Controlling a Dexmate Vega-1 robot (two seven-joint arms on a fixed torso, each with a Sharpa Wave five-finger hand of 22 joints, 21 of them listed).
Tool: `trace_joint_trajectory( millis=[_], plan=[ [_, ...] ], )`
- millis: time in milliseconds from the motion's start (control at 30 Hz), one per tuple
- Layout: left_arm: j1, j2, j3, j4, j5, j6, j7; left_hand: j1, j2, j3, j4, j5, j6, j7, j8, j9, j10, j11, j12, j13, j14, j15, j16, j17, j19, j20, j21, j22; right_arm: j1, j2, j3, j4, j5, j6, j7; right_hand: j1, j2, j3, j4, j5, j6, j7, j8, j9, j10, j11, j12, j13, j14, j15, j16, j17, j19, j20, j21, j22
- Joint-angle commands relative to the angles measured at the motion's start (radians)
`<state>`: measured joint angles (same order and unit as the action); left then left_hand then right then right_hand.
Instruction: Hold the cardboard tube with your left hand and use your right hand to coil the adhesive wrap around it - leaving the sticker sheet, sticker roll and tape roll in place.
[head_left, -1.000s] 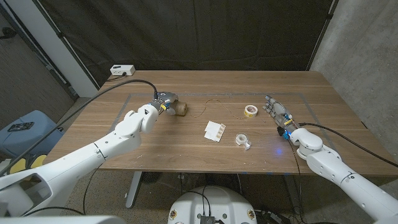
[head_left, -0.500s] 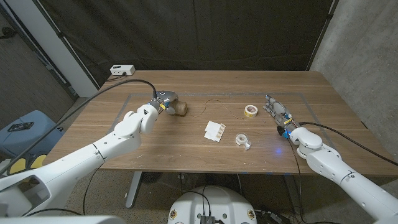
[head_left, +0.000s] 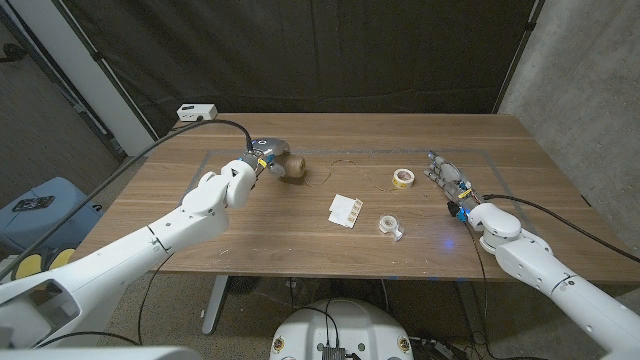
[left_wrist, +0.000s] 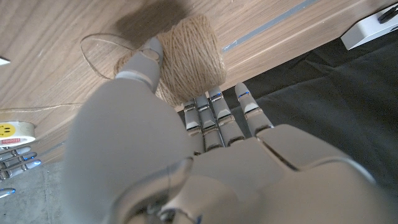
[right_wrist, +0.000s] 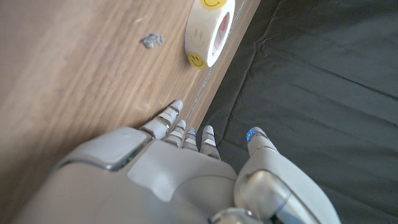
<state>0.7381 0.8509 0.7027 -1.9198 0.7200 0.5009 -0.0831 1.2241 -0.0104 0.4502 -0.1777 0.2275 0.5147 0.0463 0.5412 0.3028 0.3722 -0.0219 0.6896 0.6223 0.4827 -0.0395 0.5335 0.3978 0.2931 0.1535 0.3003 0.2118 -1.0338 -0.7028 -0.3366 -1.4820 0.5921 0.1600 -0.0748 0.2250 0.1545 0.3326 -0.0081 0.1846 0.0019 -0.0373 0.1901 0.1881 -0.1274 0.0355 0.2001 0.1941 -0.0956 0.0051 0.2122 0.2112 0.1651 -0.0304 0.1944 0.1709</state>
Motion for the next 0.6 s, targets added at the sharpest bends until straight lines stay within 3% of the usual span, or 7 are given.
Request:
trace_joint_trajectory(
  millis=[33, 600],
  plan=[
    [-0.025, -0.012, 0.003, -0.006, -0.02, -0.011, -0.007, 0.061, 0.073, 0.002, 0.01, 0.006, 0.004, -0.005, 0.041, 0.044, 0.028, -0.022, 0.01, 0.004, 0.007, 0.002, -0.003, 0.079, 0.001, -0.002, 0.007, 0.003, 0.007, -0.015, 0.011, -0.018, -0.009, 0.008, 0.002, -0.005, 0.002, 0.007, -0.004, 0.003, 0.008, -0.005, 0.007, 0.004, 0.005, 0.003, 0.004, 0.005, -0.002, 0.001, 0.008, 0.005, 0.003, 0.007, 0.004, 0.003],
    [-0.059, -0.018, 0.003, 0.026, -0.054, -0.062, -0.006, 0.062, 0.076, 0.0, 0.013, 0.009, 0.008, -0.006, 0.051, 0.05, 0.031, -0.022, 0.013, 0.014, 0.005, 0.001, -0.005, 0.083, -0.004, -0.003, 0.006, 0.004, 0.005, -0.018, 0.018, -0.071, -0.031, 0.014, -0.024, -0.003, 0.001, 0.008, -0.006, 0.003, 0.01, -0.003, 0.007, 0.004, 0.008, 0.003, 0.005, 0.005, -0.002, 0.002, 0.007, 0.004, 0.003, 0.008, 0.004, 0.003]
  ],
)
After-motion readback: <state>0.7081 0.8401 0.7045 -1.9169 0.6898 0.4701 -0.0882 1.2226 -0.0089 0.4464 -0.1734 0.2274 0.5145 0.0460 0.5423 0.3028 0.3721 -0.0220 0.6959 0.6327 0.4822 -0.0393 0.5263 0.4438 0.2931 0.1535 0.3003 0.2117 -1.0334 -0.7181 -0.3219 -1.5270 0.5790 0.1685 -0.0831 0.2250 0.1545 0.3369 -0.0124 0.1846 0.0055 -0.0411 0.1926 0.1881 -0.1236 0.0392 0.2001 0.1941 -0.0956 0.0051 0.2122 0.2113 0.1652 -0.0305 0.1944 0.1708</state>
